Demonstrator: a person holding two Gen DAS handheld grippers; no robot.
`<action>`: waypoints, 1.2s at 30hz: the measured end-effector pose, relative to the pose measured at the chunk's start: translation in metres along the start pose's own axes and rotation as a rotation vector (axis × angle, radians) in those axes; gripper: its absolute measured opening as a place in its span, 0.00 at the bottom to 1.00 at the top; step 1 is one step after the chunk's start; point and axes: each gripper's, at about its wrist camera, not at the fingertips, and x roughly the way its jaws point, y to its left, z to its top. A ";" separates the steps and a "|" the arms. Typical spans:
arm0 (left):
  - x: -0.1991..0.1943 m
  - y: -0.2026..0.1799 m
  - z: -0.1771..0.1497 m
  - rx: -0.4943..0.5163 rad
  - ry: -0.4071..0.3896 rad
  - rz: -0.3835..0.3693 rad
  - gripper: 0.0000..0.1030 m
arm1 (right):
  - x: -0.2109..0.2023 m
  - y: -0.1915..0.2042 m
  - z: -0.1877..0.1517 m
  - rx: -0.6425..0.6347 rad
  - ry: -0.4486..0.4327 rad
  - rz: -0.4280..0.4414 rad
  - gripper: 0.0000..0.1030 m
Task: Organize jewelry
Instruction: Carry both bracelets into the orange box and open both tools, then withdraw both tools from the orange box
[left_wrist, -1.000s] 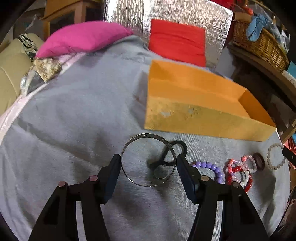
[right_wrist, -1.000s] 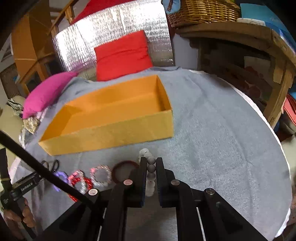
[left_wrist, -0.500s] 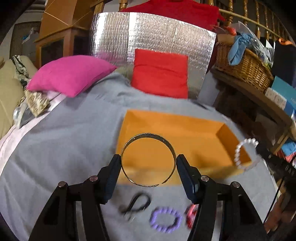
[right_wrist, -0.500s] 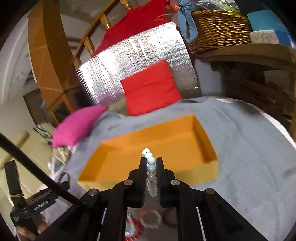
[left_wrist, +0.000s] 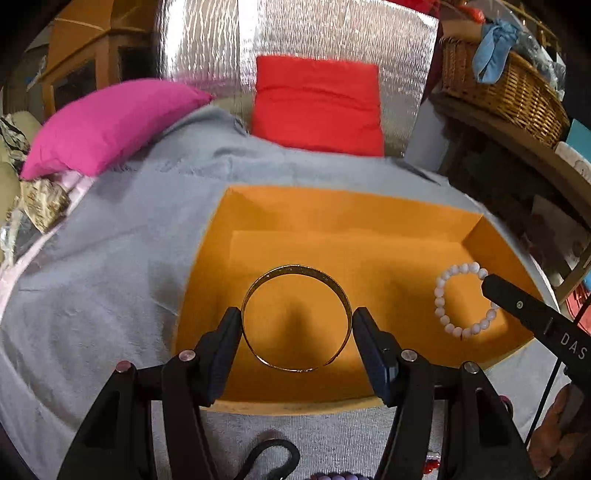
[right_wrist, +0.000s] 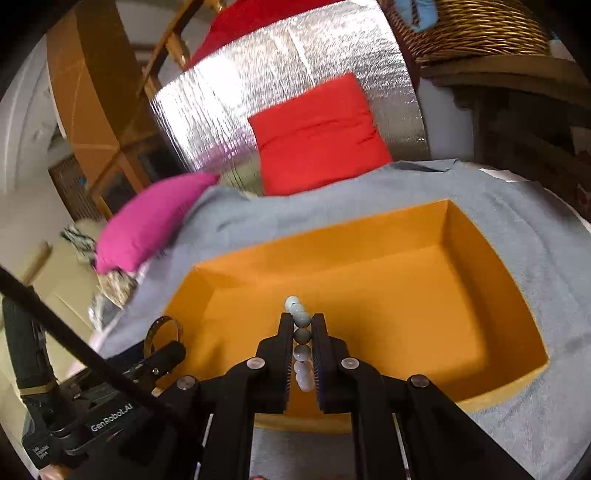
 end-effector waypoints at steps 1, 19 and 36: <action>0.005 0.000 -0.001 -0.001 0.015 -0.001 0.62 | 0.005 -0.003 0.000 0.004 0.016 -0.009 0.11; -0.056 0.001 -0.017 0.037 -0.061 0.028 0.68 | -0.067 -0.039 0.008 0.049 -0.018 -0.042 0.31; -0.109 0.005 -0.088 0.083 -0.034 0.034 0.69 | -0.112 -0.055 -0.064 0.178 0.227 0.110 0.47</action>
